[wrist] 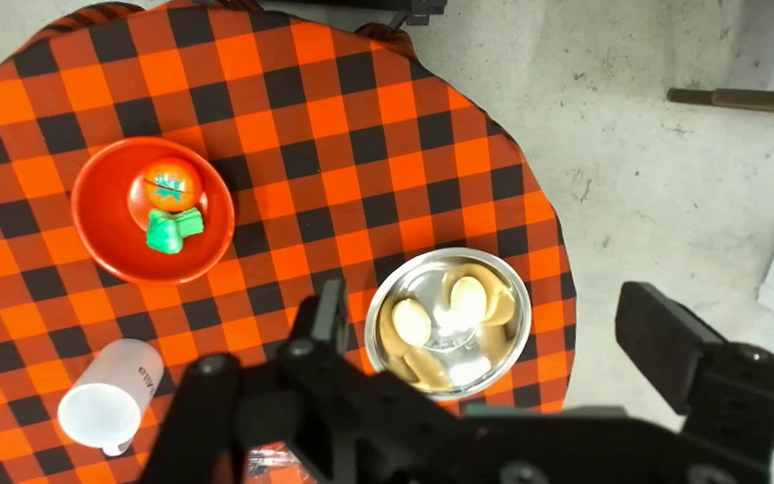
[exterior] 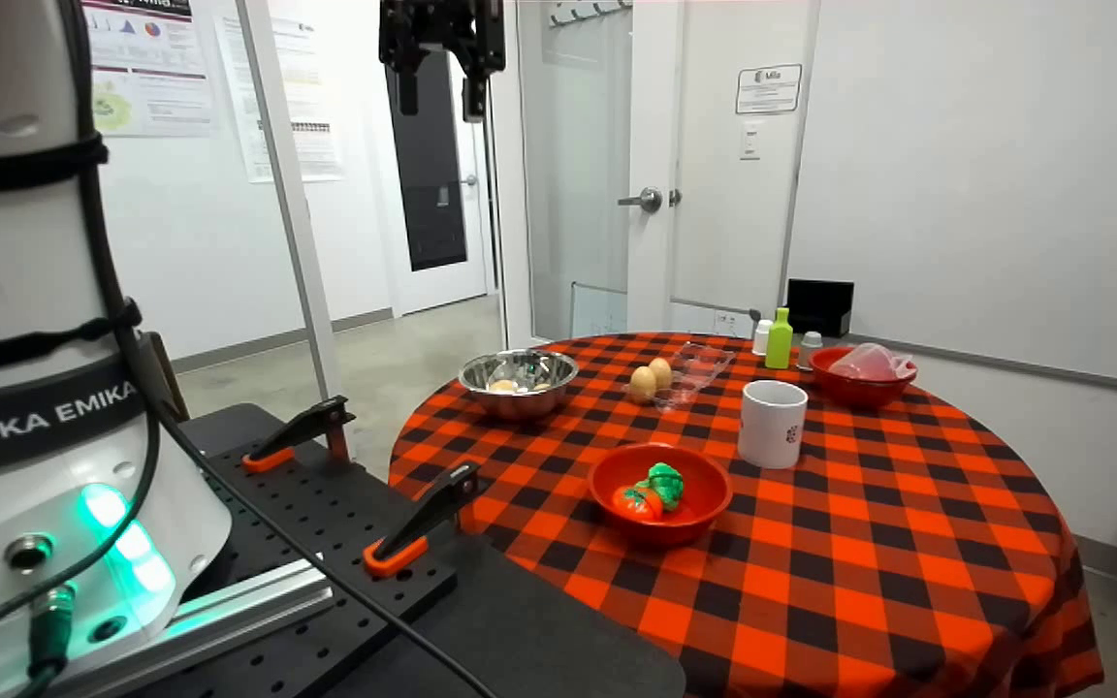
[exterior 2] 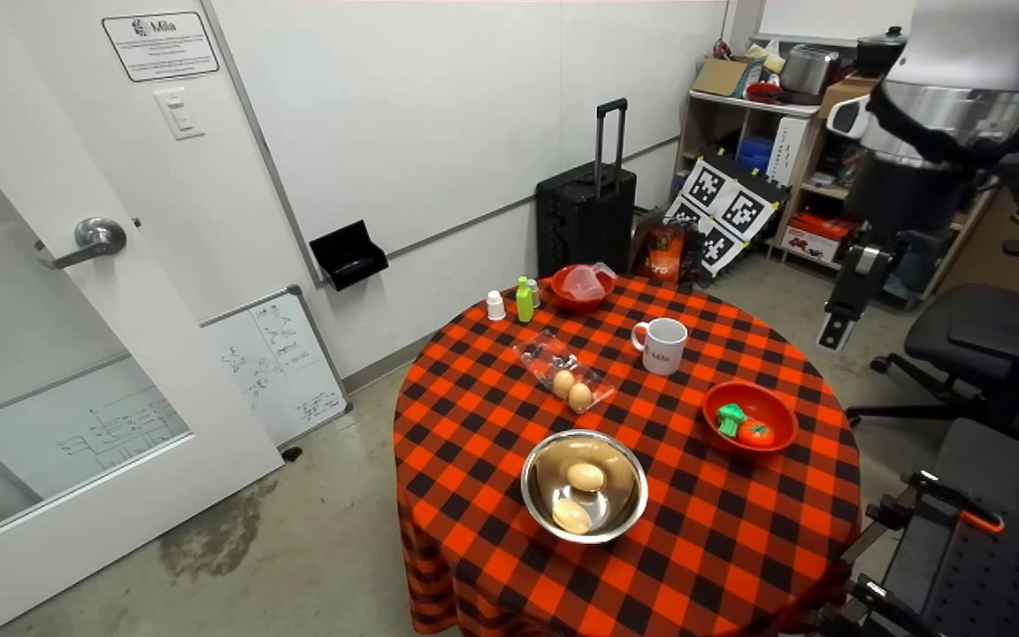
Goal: Put the egg in the metal bowl on the table
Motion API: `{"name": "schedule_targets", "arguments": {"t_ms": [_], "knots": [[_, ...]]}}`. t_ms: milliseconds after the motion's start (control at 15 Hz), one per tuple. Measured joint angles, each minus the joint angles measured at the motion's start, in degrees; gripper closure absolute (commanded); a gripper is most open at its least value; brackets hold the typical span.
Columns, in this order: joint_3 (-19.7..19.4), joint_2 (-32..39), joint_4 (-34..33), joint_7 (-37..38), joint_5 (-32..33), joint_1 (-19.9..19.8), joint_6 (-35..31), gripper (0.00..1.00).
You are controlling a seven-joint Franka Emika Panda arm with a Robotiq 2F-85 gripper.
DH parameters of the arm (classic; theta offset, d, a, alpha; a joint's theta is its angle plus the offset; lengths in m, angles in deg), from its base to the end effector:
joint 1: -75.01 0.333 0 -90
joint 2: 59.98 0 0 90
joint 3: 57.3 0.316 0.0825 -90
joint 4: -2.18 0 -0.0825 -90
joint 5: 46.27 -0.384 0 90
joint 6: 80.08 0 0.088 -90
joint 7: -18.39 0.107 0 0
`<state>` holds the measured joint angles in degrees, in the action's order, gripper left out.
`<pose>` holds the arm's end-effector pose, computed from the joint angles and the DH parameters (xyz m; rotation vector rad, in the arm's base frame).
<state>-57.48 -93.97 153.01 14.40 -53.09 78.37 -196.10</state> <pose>0.3573 0.0267 0.4335 -3.0311 -0.1102 0.0207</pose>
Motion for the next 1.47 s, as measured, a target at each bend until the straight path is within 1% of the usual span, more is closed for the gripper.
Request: {"name": "schedule_targets", "arguments": {"t_ms": [200, 400, 733, 1067, 1333, 1467], "knots": [[1.35, 8.25, -3.89, -2.77, 0.25, 2.03, -1.61, 0.00], [3.30, 17.44, -8.96, -3.79, 1.45, 3.31, -3.41, 0.00], [5.97, 32.54, -17.13, -4.03, 7.25, 3.70, -7.32, 0.00], [6.71, 45.89, -24.01, -4.03, 13.03, 3.86, -10.81, 0.00], [6.70, 54.42, -28.87, -4.03, 16.89, 4.28, -14.11, 0.00], [6.68, 57.99, -31.13, -4.05, 17.83, 4.33, -15.67, 0.00]]}}
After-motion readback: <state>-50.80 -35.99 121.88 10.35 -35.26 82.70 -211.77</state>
